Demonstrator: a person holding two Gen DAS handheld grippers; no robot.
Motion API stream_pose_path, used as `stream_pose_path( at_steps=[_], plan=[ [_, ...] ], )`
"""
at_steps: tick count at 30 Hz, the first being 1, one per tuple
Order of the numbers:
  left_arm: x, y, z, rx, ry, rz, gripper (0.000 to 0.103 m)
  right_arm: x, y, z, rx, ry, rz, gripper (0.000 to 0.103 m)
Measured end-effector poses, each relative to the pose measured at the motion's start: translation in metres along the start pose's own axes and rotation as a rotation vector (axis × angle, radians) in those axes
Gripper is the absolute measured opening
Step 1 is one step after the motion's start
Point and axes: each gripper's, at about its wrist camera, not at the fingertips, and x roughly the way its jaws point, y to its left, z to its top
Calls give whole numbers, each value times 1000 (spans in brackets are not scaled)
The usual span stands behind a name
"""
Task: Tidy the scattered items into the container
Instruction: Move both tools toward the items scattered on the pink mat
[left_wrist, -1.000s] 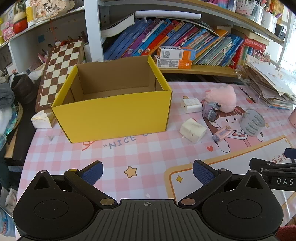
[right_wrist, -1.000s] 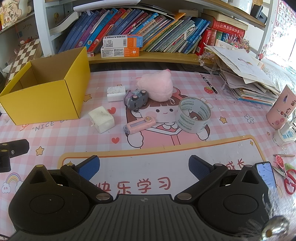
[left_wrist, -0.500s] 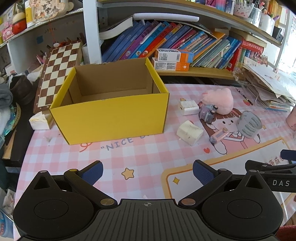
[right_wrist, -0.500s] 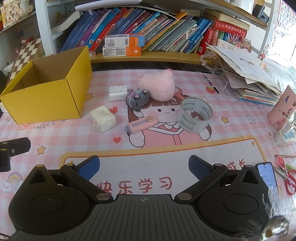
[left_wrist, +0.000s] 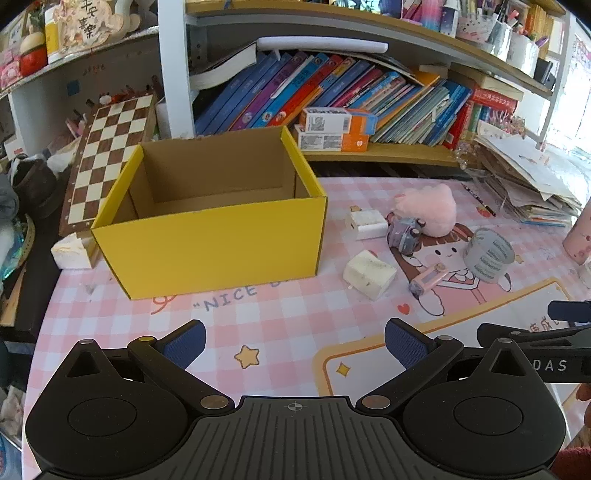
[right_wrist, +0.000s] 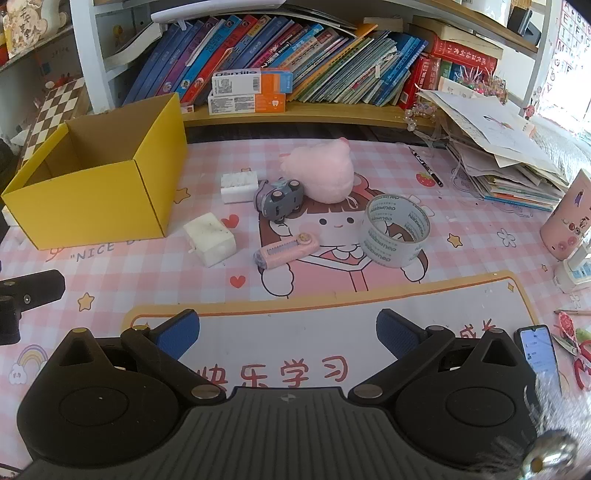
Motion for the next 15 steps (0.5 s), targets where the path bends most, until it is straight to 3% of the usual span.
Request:
stream_pose_path(
  at_steps=[6, 15],
  plan=[
    [2, 2, 0, -16, 4, -11, 103, 3, -1, 2, 1, 5, 2, 103],
    [6, 6, -1, -55, 10, -92, 103, 5, -2, 4, -6, -2, 12, 103]
  ],
)
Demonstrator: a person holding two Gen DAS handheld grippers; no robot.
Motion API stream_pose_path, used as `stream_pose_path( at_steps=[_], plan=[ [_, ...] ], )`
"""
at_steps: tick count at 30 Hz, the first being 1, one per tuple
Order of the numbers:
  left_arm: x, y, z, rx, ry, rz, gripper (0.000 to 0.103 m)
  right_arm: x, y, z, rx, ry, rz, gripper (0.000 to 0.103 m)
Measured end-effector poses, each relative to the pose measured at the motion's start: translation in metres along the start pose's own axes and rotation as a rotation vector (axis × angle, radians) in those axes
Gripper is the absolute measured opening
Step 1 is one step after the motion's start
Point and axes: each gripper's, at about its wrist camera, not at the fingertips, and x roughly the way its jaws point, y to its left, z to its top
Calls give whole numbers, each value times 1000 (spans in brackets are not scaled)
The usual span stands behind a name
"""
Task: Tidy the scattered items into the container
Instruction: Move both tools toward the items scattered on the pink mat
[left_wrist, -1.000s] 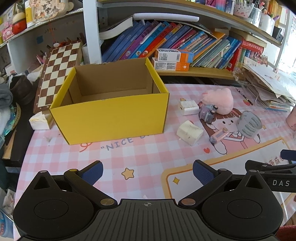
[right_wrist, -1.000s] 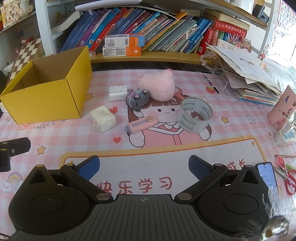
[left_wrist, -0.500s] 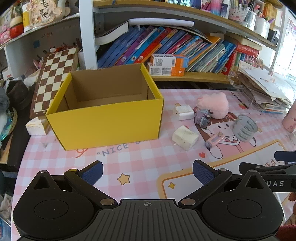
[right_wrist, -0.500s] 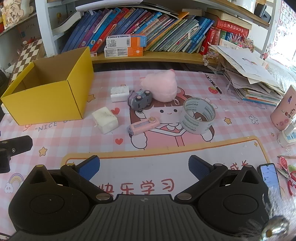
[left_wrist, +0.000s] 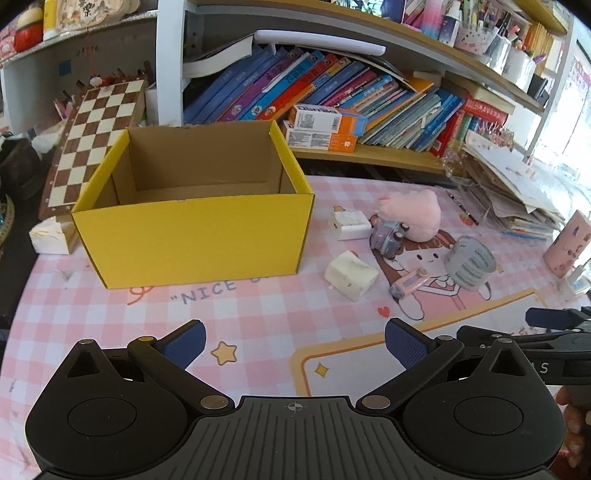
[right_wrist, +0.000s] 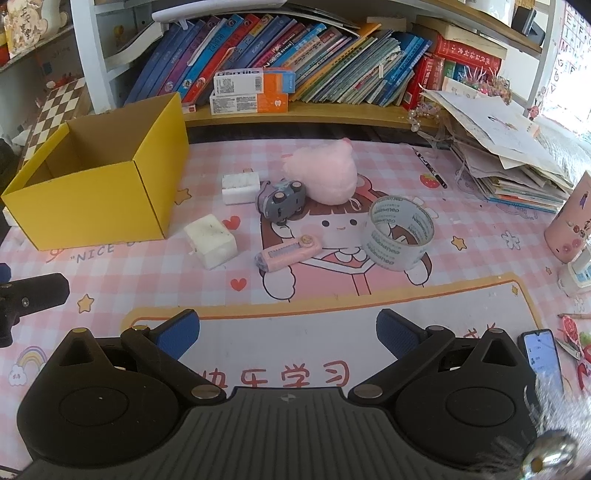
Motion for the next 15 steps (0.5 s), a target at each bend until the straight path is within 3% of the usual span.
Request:
stream_pose_path(
  at_steps=[5, 15],
  plan=[
    [-2, -2, 3, 7, -25, -45, 103, -1, 1, 3, -16, -20, 13, 103],
    [-3, -8, 11, 33, -44, 5, 103, -1, -1, 7, -28, -52, 73, 103]
  ],
)
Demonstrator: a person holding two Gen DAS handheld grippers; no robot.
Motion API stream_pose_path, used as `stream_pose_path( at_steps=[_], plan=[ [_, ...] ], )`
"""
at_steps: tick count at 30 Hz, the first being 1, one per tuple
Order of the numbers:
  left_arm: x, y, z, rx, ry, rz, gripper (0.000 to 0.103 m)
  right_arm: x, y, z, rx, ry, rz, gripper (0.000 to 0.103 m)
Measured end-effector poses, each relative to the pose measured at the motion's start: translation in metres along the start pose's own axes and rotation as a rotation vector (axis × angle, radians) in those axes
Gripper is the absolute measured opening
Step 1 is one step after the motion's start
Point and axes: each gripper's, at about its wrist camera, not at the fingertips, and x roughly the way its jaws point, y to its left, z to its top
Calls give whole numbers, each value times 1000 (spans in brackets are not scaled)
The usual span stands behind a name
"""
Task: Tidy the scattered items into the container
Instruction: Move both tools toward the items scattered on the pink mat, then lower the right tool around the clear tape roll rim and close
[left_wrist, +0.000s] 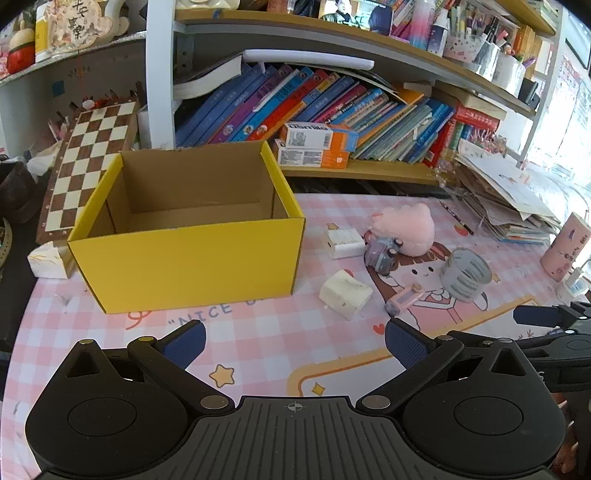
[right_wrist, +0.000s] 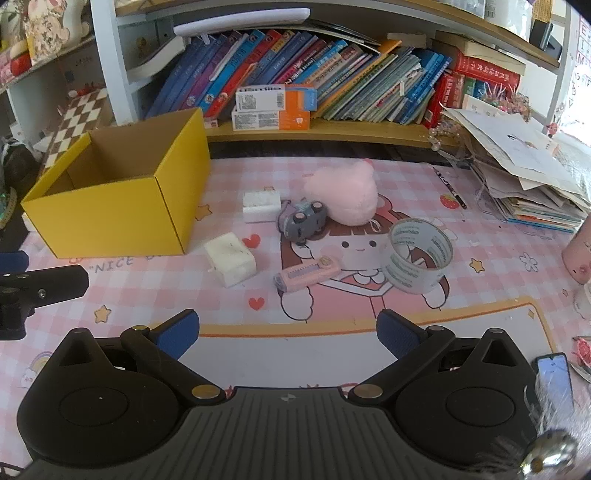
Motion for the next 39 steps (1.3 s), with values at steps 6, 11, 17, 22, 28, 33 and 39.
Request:
stream_pose_path(
  at_steps=[6, 11, 17, 22, 28, 33, 39],
  plan=[
    [1, 0, 4, -6, 1, 13, 103, -5, -4, 5, 5, -56, -18, 103],
    [3, -1, 6, -18, 4, 1, 103, -8, -7, 8, -11, -93, -34, 103],
    [6, -7, 12, 17, -14, 9, 103, -7, -15, 9, -13, -128, -29, 103],
    [12, -16, 15, 39, -18, 13, 103, -4, -26, 8, 9, -135, -25, 103],
    [21, -28, 18, 56, -25, -18, 103, -1, -50, 10, 66, -146, -22, 103],
    [29, -39, 20, 85, -24, -31, 103, 3, -63, 11, 65, -148, -35, 101],
    [49, -48, 20, 102, 25, -37, 103, 15, -74, 11, 66, -110, -18, 90]
  ],
)
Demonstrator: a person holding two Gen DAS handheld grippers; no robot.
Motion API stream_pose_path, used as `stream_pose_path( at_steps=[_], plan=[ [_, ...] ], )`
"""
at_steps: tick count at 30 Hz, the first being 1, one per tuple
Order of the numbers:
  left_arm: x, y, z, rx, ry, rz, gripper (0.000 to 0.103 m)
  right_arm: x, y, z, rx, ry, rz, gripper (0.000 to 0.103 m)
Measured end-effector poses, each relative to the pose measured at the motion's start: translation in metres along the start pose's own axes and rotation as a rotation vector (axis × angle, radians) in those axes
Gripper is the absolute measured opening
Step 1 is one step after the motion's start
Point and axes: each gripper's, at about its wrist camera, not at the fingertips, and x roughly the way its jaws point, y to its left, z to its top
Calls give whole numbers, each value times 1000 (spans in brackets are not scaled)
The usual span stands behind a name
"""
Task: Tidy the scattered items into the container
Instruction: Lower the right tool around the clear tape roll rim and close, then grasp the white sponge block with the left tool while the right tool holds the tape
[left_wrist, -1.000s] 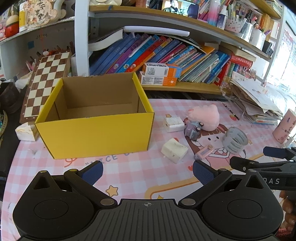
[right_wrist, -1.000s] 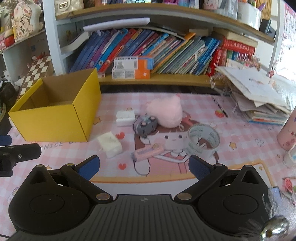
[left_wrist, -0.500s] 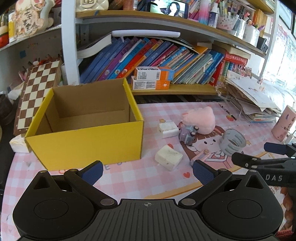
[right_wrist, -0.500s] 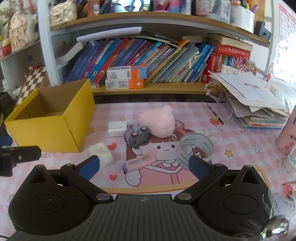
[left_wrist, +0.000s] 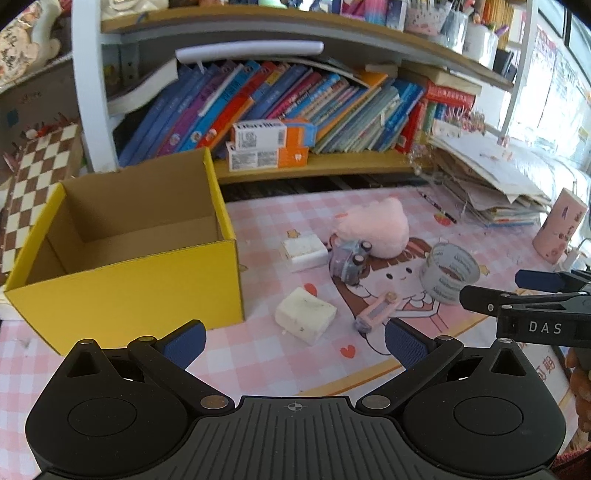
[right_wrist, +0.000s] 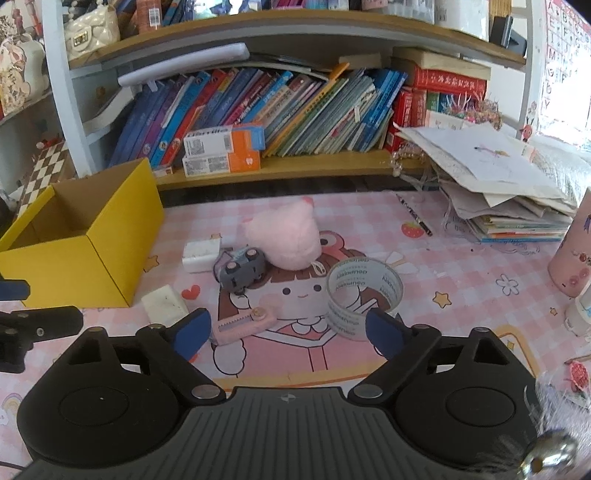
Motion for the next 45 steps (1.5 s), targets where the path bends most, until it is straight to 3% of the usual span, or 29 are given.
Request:
stream_pose_path(
  at_steps=[5, 10, 16, 36, 45],
  plan=[
    [13, -5, 1, 12, 8, -8, 103, 16, -7, 2, 0, 39, -1, 80],
    [27, -13, 4, 70, 6, -13, 103, 36, -14, 5, 12, 85, 4, 63],
    [44, -26, 4, 147, 17, -26, 102, 54, -18, 5, 4, 116, 3, 54],
    [86, -34, 7, 211, 69, -34, 99, 98, -31, 20, -46, 150, -52, 52],
    [95, -35, 5, 224, 81, -34, 99, 119, -29, 26, -87, 190, -37, 35]
  ],
)
